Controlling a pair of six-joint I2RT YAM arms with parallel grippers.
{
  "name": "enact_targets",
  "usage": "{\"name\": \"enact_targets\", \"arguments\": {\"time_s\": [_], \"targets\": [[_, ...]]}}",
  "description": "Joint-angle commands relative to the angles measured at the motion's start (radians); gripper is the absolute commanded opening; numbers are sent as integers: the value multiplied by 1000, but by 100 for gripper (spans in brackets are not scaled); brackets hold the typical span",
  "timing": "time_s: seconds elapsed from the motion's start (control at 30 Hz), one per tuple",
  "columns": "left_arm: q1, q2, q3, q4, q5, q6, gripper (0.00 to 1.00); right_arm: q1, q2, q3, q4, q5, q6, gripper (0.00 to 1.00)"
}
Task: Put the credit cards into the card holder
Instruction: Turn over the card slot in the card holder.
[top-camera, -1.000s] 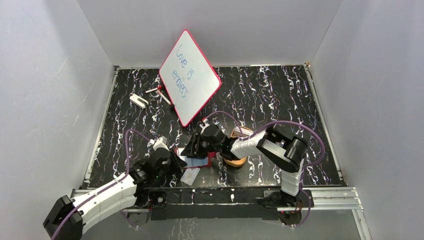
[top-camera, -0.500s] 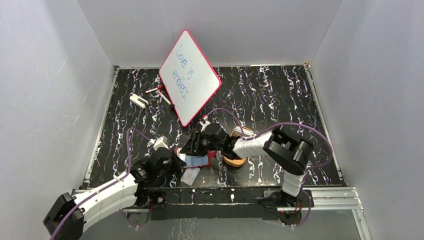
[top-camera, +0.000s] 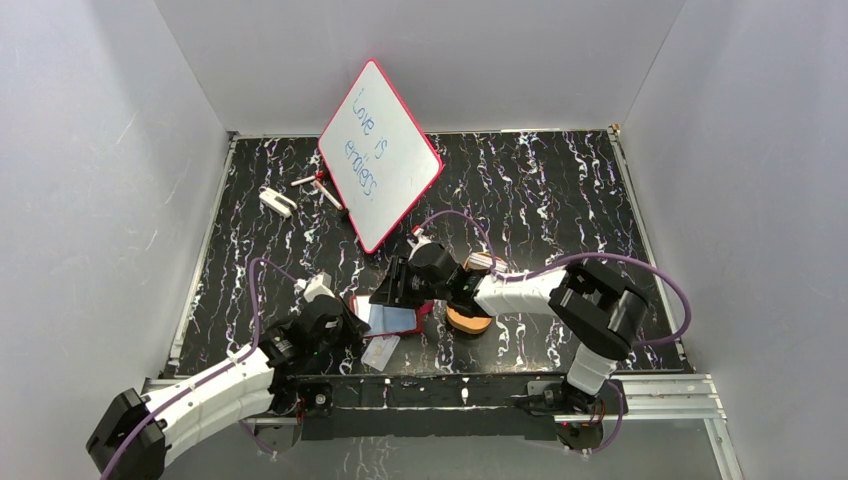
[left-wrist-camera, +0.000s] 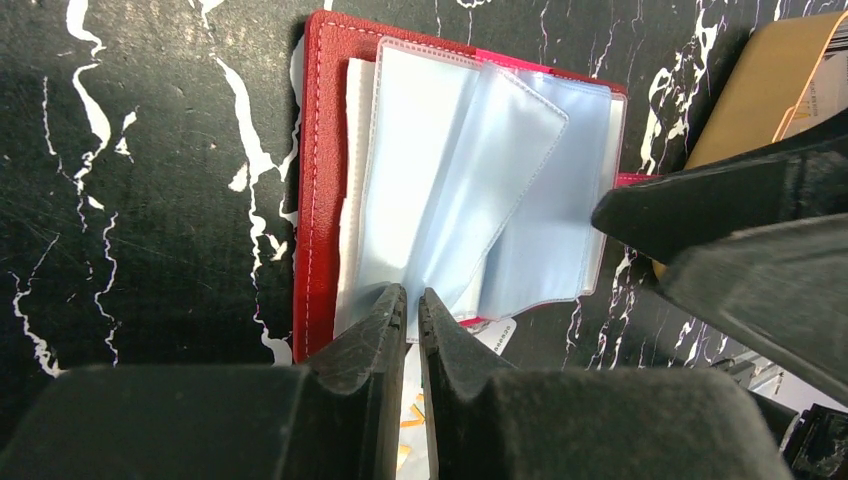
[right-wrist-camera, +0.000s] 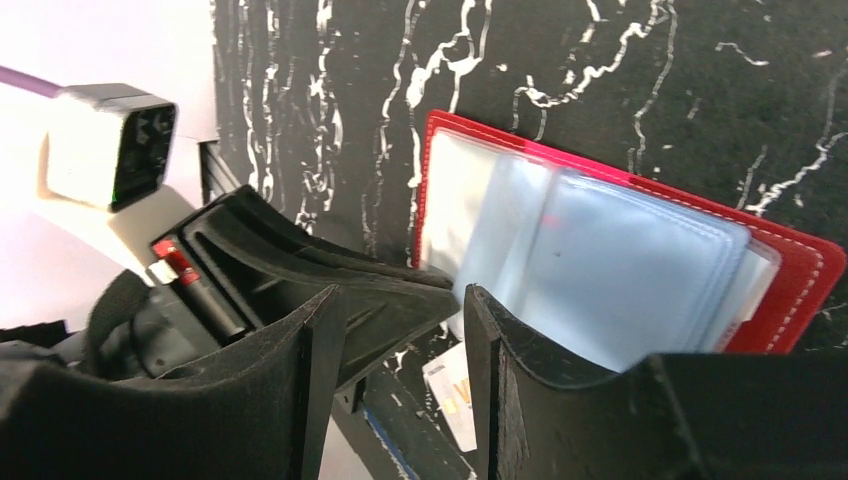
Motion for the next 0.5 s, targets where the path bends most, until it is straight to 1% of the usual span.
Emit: {"name": "enact_targets", "arguments": {"time_s": [0.0,0.1,0.47], "targets": [[3,8,-9,-115,-53,11,11,4,28,7,-13,18,-22,55],[3,0,-7,-123,-56,11,10,4,43,2,27,-6,-21,55],[3,-20,1,-146,-56,4,11,5,100,36,43,-48,-29,55]]}}
